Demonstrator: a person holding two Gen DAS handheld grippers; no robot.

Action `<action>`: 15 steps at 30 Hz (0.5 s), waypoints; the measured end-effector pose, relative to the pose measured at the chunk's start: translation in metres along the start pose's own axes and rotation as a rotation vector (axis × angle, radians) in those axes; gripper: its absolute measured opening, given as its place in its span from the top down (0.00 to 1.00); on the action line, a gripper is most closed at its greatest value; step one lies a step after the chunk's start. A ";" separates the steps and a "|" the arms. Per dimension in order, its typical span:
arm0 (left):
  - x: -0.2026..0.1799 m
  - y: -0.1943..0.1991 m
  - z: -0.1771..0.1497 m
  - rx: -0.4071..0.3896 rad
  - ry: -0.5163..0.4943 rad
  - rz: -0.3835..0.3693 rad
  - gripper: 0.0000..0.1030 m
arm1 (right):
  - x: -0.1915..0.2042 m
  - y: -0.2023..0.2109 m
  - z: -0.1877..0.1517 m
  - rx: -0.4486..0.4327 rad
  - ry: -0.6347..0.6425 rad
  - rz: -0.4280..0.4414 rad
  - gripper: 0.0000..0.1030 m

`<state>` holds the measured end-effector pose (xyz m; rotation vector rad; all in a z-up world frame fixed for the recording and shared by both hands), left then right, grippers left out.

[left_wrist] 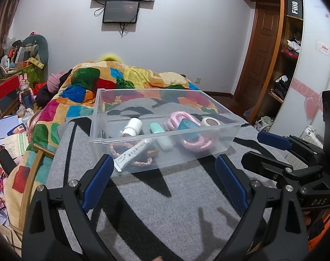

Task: Organize objects

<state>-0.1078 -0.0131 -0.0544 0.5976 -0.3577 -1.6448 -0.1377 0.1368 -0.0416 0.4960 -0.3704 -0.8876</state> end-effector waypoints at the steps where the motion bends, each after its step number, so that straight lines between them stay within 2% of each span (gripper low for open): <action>1: -0.001 0.000 0.000 0.000 -0.003 -0.002 0.07 | 0.000 0.000 0.000 0.001 -0.001 0.000 0.19; 15: -0.001 0.003 0.002 -0.011 -0.013 -0.004 0.07 | -0.002 -0.001 -0.002 0.006 -0.013 0.004 0.18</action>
Point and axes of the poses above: each gripper's, at about its wrist camera, not at the fingertips, and y roughly against the way its jaws point, x to its left, z to its top, the point moved 7 cm from there along -y, roughly the way its jaws point, and after that the axes turned 3 degrees about -z, right-handed, at the moved point
